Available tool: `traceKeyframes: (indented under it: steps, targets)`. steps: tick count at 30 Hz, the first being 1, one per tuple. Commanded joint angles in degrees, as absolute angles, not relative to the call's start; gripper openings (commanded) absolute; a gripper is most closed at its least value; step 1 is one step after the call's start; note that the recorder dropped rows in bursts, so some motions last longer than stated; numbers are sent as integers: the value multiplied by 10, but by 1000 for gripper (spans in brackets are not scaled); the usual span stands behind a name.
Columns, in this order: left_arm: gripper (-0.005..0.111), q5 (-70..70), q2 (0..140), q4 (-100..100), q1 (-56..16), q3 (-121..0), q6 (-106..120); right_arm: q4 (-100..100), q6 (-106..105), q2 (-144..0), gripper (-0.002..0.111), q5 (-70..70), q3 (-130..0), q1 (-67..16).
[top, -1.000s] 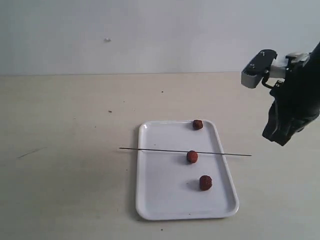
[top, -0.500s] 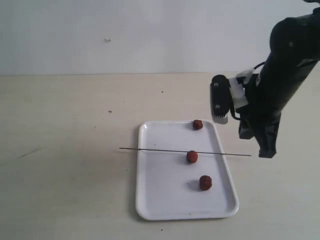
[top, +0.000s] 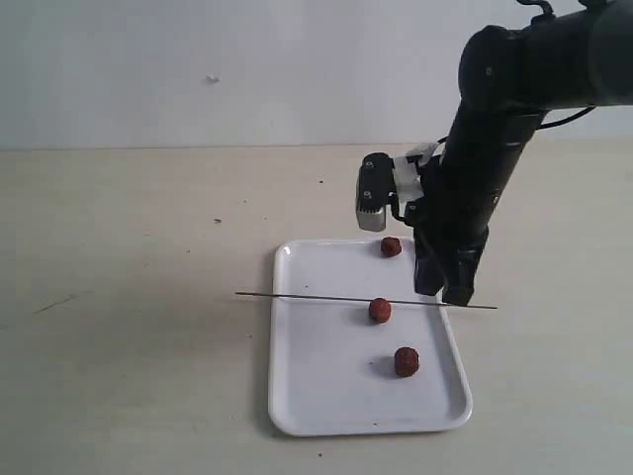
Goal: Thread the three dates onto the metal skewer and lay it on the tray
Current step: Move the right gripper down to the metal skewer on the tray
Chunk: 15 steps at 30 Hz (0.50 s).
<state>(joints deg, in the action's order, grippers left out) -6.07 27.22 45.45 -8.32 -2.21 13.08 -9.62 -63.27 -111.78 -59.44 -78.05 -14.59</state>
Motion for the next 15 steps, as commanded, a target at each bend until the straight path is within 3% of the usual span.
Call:
traceKeyframes:
  steps: [1,9,12,15]
  targets:
    - [0,-61,274,452,-107,-26,131,-111,-645,-1156,0,-633,-817,-147]
    - [0,-62,274,452,-108,-26,131,-80,-623,-1158,0,-582,-821,-147]
    - [0,-65,274,452,-108,-26,131,-78,-655,-1159,15,-569,-821,-147]
    - [0,-64,274,452,-108,-26,133,-89,-616,-1159,17,-558,-821,-147]
